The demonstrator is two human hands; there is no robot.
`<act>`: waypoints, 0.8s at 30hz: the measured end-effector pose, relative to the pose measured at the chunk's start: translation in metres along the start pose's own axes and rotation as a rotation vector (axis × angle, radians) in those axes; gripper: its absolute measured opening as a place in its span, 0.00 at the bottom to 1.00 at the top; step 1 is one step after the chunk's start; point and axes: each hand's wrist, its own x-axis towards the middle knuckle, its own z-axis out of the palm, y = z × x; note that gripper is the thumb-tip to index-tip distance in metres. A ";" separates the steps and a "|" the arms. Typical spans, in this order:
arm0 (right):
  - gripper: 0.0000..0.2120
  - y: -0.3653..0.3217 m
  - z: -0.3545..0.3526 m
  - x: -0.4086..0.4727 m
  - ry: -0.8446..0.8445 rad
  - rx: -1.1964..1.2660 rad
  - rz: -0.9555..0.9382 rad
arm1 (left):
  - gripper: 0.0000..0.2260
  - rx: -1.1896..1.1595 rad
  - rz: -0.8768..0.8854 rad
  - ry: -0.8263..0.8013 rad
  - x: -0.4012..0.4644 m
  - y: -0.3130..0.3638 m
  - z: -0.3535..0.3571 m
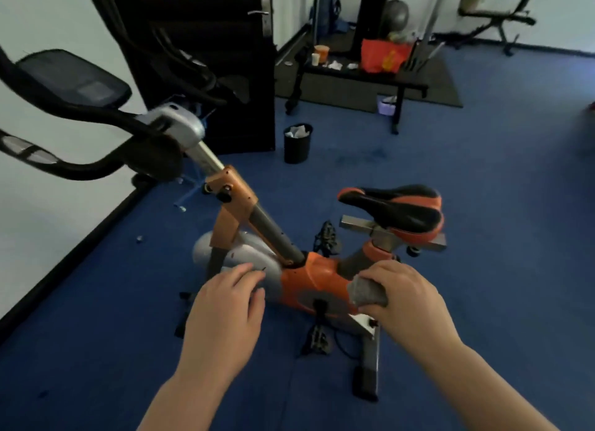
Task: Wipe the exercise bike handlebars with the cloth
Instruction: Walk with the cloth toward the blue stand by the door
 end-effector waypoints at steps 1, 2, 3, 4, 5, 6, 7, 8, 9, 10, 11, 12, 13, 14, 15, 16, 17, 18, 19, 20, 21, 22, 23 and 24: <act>0.20 0.017 -0.006 -0.008 0.018 0.005 0.020 | 0.13 0.003 0.033 0.000 0.000 0.017 0.008; 0.20 0.035 -0.013 -0.016 0.035 0.008 0.035 | 0.13 0.003 0.062 -0.004 0.000 0.035 0.018; 0.19 0.053 -0.021 -0.023 0.048 0.011 0.048 | 0.13 -0.002 0.080 -0.017 0.000 0.054 0.029; 0.18 0.072 -0.029 -0.030 0.059 0.011 0.056 | 0.14 -0.010 0.091 -0.032 0.000 0.074 0.041; 0.17 0.093 -0.037 -0.037 0.069 0.008 0.059 | 0.14 -0.017 0.104 -0.040 -0.001 0.096 0.055; 0.16 0.115 -0.045 -0.044 0.083 0.006 0.062 | 0.14 -0.022 0.119 -0.040 -0.001 0.118 0.069; 0.16 0.138 -0.053 -0.049 0.098 0.005 0.066 | 0.13 -0.024 0.133 -0.036 -0.001 0.142 0.084; 0.16 0.163 -0.062 -0.054 0.107 0.004 0.066 | 0.13 -0.027 0.140 -0.029 -0.001 0.167 0.099; 0.16 0.187 -0.072 -0.058 0.103 -0.001 0.061 | 0.13 -0.034 0.137 -0.022 -0.001 0.194 0.115; 0.16 0.210 -0.081 -0.061 0.094 -0.012 0.056 | 0.13 -0.047 0.133 -0.021 -0.001 0.219 0.131; 0.15 0.232 -0.090 -0.064 0.086 -0.022 0.055 | 0.13 -0.068 0.130 -0.027 -0.001 0.244 0.145; 0.14 0.252 -0.099 -0.066 0.075 -0.030 0.052 | 0.13 -0.089 0.126 -0.034 0.001 0.268 0.157; 0.13 0.272 -0.107 -0.067 0.064 -0.039 0.045 | 0.13 -0.105 0.125 -0.033 0.003 0.290 0.167; 0.13 0.289 -0.117 -0.067 0.057 -0.048 0.040 | 0.13 -0.111 0.128 -0.028 0.006 0.311 0.175; 0.12 0.304 -0.126 -0.067 0.055 -0.054 0.041 | 0.13 -0.111 0.128 -0.023 0.009 0.330 0.180; 0.12 0.319 -0.134 -0.064 0.057 -0.054 0.038 | 0.13 -0.107 0.127 -0.014 0.013 0.347 0.185; 0.12 0.332 -0.142 -0.061 0.059 -0.052 0.027 | 0.12 -0.098 0.126 0.001 0.016 0.362 0.188; 0.12 0.343 -0.147 -0.056 0.056 -0.050 0.014 | 0.12 -0.089 0.125 0.016 0.021 0.375 0.191; 0.12 0.353 -0.151 -0.050 0.052 -0.046 0.000 | 0.12 -0.081 0.124 0.026 0.026 0.386 0.193; 0.13 0.363 -0.153 -0.043 0.051 -0.037 -0.015 | 0.12 -0.071 0.124 0.029 0.032 0.394 0.197; 0.13 0.372 -0.153 -0.036 0.052 -0.027 -0.028 | 0.12 -0.062 0.120 0.030 0.040 0.401 0.201; 0.14 0.381 -0.153 -0.027 0.051 -0.014 -0.037 | 0.12 -0.057 0.109 0.031 0.049 0.407 0.206; 0.14 0.389 -0.152 -0.018 0.045 0.003 -0.044 | 0.12 -0.054 0.091 0.033 0.058 0.412 0.211; 0.14 0.398 -0.150 -0.009 0.036 0.022 -0.049 | 0.12 -0.051 0.072 0.039 0.069 0.416 0.218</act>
